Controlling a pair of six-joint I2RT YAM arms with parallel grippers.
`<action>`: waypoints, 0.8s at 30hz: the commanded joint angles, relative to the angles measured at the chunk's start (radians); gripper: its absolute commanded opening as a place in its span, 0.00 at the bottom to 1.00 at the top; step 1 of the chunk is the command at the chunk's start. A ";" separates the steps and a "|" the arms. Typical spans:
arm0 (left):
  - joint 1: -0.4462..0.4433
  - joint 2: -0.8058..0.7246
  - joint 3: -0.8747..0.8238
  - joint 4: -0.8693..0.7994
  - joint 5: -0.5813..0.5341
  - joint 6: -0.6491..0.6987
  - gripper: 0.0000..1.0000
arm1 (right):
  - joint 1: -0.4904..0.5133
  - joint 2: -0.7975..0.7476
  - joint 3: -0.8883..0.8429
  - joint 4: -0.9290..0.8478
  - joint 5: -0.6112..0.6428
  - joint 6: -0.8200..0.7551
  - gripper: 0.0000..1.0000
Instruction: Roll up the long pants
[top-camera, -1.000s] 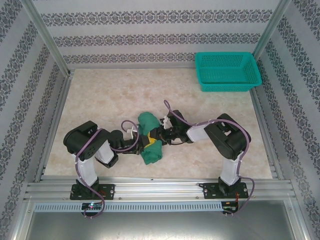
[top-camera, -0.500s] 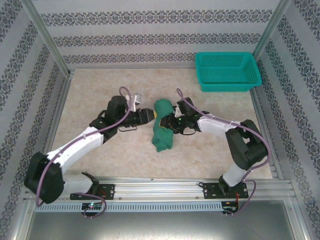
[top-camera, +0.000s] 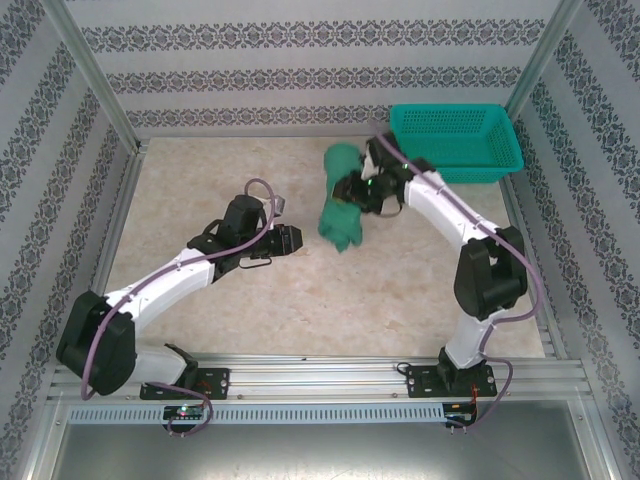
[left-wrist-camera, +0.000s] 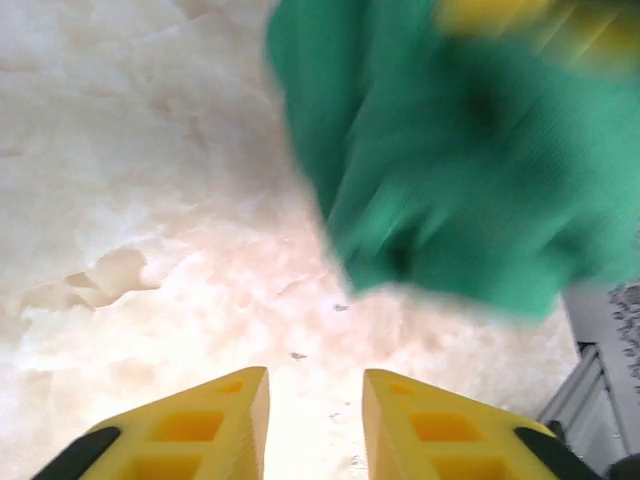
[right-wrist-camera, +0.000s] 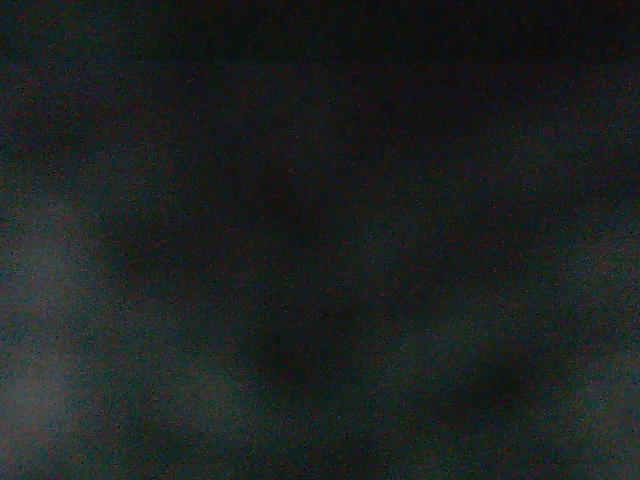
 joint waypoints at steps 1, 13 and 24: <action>0.009 0.048 0.019 -0.026 -0.010 0.061 0.27 | -0.068 0.063 0.221 -0.089 0.025 -0.051 0.00; 0.009 0.189 -0.029 0.103 0.072 0.008 0.17 | -0.368 0.404 0.700 0.183 -0.009 0.106 0.00; 0.008 0.159 -0.047 0.057 -0.001 0.004 0.15 | -0.559 0.567 0.731 0.490 0.100 0.335 0.00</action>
